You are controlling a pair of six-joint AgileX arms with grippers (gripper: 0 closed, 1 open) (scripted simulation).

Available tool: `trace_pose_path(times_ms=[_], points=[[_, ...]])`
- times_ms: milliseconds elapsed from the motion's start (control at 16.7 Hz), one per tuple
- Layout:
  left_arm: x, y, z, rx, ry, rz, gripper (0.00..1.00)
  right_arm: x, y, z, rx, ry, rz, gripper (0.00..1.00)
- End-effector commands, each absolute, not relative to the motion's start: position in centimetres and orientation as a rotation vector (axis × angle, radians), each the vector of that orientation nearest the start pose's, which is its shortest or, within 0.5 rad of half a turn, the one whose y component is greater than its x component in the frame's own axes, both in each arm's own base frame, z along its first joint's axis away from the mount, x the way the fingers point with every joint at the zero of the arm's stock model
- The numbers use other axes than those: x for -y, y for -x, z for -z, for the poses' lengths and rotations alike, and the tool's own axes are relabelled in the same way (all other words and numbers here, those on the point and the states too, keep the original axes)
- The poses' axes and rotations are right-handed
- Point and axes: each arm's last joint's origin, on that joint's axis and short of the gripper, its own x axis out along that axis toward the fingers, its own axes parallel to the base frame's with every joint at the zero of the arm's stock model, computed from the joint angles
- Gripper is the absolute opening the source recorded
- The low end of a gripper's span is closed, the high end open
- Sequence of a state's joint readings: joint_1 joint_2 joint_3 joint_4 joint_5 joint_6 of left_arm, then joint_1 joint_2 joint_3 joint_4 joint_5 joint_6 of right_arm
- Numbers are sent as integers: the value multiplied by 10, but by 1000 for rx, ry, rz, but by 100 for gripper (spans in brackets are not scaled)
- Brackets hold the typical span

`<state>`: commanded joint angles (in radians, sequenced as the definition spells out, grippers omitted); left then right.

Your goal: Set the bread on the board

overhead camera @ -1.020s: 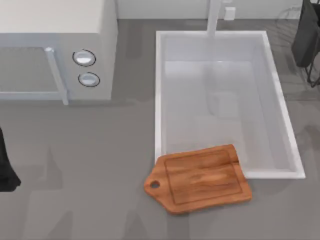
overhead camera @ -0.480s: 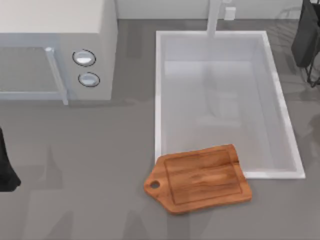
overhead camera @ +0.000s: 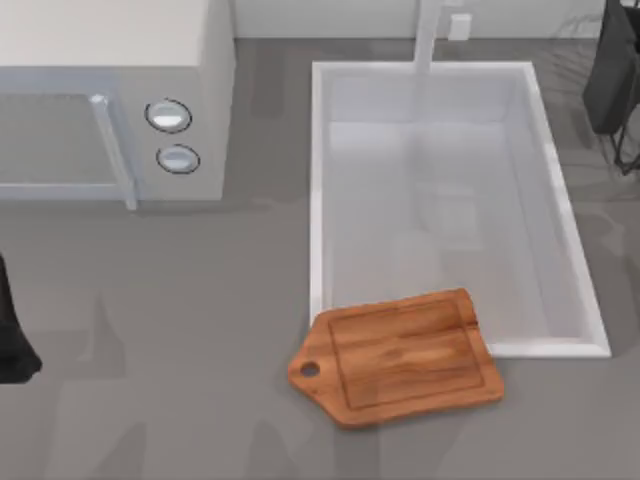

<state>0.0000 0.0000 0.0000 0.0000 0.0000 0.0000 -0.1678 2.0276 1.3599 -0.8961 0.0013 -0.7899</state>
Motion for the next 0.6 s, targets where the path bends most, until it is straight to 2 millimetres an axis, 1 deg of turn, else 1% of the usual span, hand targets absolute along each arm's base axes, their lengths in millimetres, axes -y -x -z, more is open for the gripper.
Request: trace_pose_path(times_ms=[120, 360, 600], points=[[1, -106, -160, 0, 0, 0, 100, 59, -366, -118, -1513, 493, -492, 100], [1, -106, -160, 0, 0, 0, 100, 59, -366, -115, -1514, 492, -493, 100], [1, -106, -160, 0, 0, 0, 100, 59, -366, -115, -1514, 492, -493, 70]])
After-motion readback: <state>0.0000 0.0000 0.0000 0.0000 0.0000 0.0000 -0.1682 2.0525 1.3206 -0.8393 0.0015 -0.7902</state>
